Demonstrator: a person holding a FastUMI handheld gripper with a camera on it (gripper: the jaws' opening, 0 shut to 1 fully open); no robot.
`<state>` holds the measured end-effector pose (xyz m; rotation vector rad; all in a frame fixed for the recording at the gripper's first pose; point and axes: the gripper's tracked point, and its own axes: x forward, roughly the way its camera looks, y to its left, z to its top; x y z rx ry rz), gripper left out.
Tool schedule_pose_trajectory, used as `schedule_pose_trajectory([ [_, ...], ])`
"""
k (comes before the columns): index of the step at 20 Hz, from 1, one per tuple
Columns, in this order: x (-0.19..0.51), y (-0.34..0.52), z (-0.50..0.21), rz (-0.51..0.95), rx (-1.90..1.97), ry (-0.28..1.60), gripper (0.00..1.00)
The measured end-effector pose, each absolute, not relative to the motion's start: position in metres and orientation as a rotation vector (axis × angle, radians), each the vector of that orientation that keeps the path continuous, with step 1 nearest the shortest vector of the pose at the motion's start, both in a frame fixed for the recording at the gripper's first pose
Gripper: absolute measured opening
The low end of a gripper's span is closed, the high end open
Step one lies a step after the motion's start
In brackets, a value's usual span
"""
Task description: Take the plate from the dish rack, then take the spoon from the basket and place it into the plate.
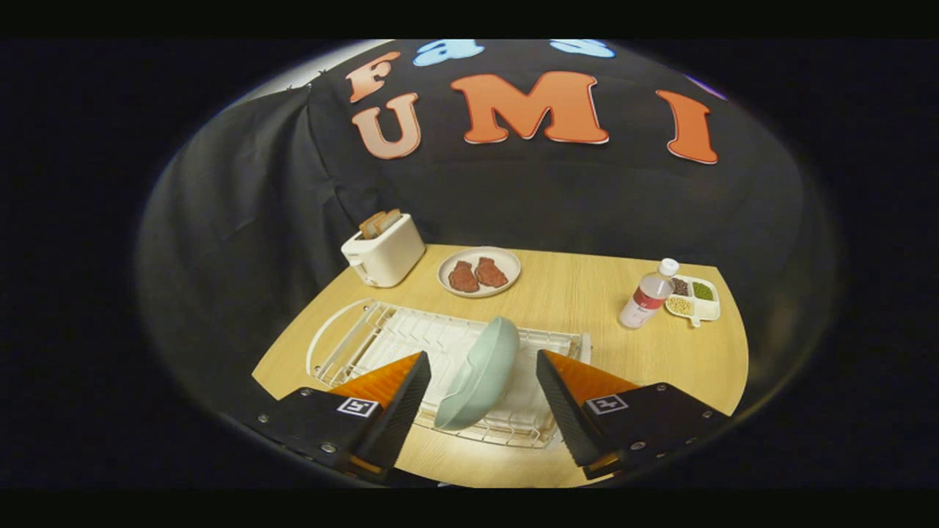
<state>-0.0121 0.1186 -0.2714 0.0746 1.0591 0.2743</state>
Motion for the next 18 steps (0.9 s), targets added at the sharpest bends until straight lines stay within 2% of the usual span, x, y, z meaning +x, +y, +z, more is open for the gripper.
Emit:
schedule_pose_trajectory([
  [5,-0.014,0.122,-0.304,0.260,0.064,1.185,0.74],
  [11,-0.011,0.123,-0.328,0.214,0.094,1.311,0.47],
  [13,-0.011,0.117,-0.331,0.184,0.072,1.350,0.43],
  [18,-0.012,0.107,-0.332,0.091,0.072,1.428,0.27],
])
